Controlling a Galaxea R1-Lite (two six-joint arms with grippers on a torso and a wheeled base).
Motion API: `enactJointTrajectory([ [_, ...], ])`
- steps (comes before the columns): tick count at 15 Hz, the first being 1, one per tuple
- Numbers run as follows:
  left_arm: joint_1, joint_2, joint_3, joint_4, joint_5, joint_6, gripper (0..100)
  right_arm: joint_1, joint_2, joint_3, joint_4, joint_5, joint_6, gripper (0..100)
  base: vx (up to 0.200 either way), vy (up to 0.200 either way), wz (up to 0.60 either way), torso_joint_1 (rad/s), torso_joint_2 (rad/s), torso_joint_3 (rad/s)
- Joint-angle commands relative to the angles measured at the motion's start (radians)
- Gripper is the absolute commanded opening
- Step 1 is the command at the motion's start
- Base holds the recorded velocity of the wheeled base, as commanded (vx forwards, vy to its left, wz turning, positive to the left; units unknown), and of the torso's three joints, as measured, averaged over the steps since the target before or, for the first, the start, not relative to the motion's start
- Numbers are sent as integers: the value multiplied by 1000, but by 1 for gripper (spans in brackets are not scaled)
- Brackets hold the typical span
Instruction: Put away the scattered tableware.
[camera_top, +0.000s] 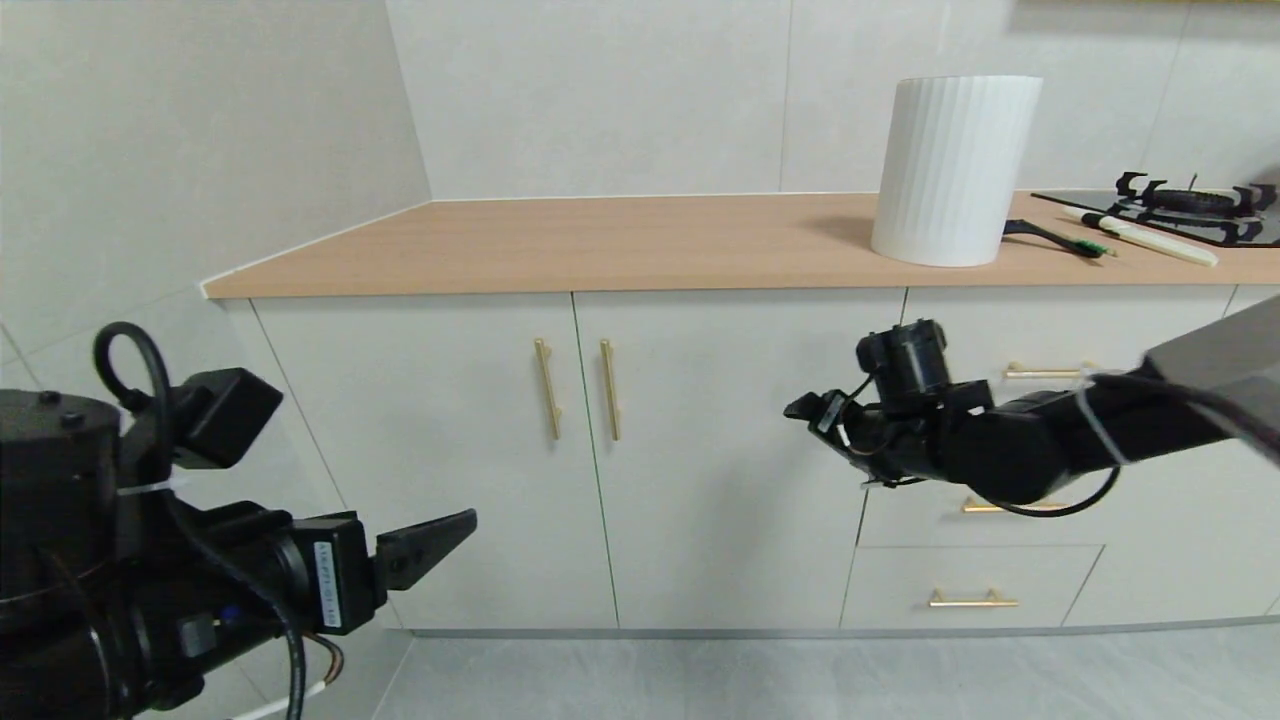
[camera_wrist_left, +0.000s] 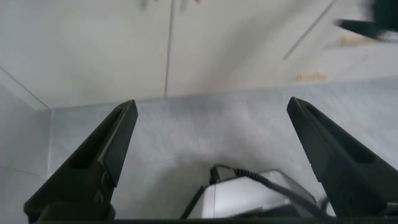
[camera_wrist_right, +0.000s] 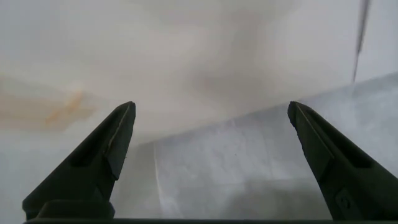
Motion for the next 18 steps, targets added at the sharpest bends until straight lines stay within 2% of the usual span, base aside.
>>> enactJointTrajectory([
  [1, 50, -158, 34, 7, 1, 25, 100, -18, -401, 271, -3, 50, -120, 100, 0, 0, 0, 0, 0, 0],
  [2, 64, -263, 61, 47, 8, 57, 100, -41, -539, 400, -3, 35, -172, 100, 0, 0, 0, 0, 0, 0],
  [3, 74, -345, 75, 91, 25, 74, 100, -52, -649, 486, -3, 9, -225, 100, 0, 0, 0, 0, 0, 0],
  [5, 96, -536, 92, 240, 33, 88, 100, -81, -927, 651, -7, -55, -324, 100, 0, 0, 0, 0, 0, 0],
  [6, 96, -591, 93, 283, 33, 95, 100, -87, -1008, 690, -7, -60, -350, 100, 0, 0, 0, 0, 0, 0],
  [7, 110, -741, 90, 418, 36, 121, 100, -117, -1246, 780, 6, -58, -439, 100, 0, 0, 0, 0, 0, 0],
  [9, 177, -879, 92, 527, 36, 171, 100, -153, -1476, 852, 45, -65, -579, 100, 0, 0, 0, 0, 0, 0],
  [10, 232, -962, 90, 576, 36, 209, 100, -182, -1637, 865, 121, -65, -660, 100, 0, 0, 0, 0, 0, 0],
  [11, 277, -1028, 90, 600, 36, 249, 100, -204, -1772, 854, 243, -66, -720, 100, 0, 0, 0, 0, 0, 0],
  [13, 311, -1097, 92, 616, 36, 287, 100, -250, -1898, 845, 368, -66, -769, 100, 0, 0, 0, 0, 0, 0],
  [14, 332, -1117, 92, 625, 47, 298, 100, -302, -1962, 846, 436, -66, -792, 100, 0, 0, 0, 0, 0, 0],
  [15, 338, -1117, 92, 625, 65, 293, 100, -324, -1974, 852, 456, -68, -794, 100, 0, 0, 0, 0, 0, 0],
  [16, 358, -1117, 93, 625, 106, 292, 100, -382, -1984, 863, 468, -105, -794, 100, 0, 0, 0, 0, 0, 0],
  [18, 439, -1132, 116, 623, 111, 301, 100, -457, -2051, 929, 479, -112, -800, 100, 0, 0, 0, 0, 0, 0],
])
